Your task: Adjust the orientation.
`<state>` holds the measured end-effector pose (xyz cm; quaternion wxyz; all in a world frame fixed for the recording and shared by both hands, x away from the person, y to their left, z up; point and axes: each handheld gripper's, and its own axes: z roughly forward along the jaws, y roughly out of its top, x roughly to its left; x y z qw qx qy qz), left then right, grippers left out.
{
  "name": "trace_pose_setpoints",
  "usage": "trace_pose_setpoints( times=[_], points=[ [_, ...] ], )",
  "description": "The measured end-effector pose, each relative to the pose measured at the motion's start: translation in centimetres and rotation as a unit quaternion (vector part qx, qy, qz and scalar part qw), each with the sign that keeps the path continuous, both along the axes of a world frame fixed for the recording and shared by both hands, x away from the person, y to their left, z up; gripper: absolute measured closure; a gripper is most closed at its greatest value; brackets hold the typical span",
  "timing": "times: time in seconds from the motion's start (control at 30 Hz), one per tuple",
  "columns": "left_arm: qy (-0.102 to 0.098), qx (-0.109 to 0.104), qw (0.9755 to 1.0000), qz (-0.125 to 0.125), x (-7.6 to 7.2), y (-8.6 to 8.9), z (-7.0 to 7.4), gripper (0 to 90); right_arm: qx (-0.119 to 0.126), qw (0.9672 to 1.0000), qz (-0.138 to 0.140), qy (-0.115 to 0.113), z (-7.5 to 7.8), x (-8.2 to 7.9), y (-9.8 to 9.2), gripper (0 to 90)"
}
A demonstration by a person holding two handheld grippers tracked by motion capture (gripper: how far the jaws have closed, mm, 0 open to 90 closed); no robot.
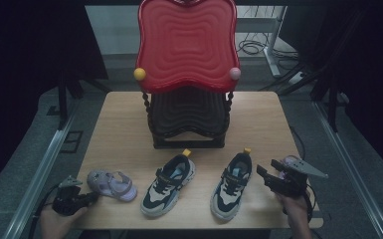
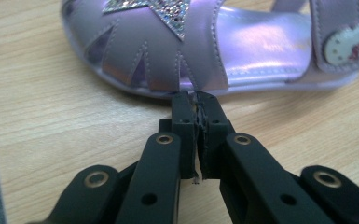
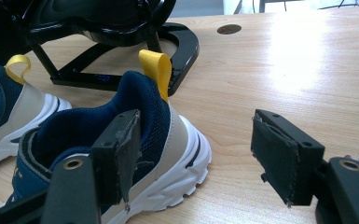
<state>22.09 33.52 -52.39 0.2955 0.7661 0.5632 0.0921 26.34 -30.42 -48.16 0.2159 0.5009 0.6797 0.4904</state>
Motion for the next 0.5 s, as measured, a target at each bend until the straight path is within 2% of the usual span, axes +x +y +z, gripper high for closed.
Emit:
trace_pose_setpoints(
  times=[0.5],
  points=[
    [0.003,-0.007,0.9998,0.016,1.4,1.3,0.1,87.8,-0.005,1.0000,0.001,0.000,-0.1,0.1,0.1,33.7]
  ],
)
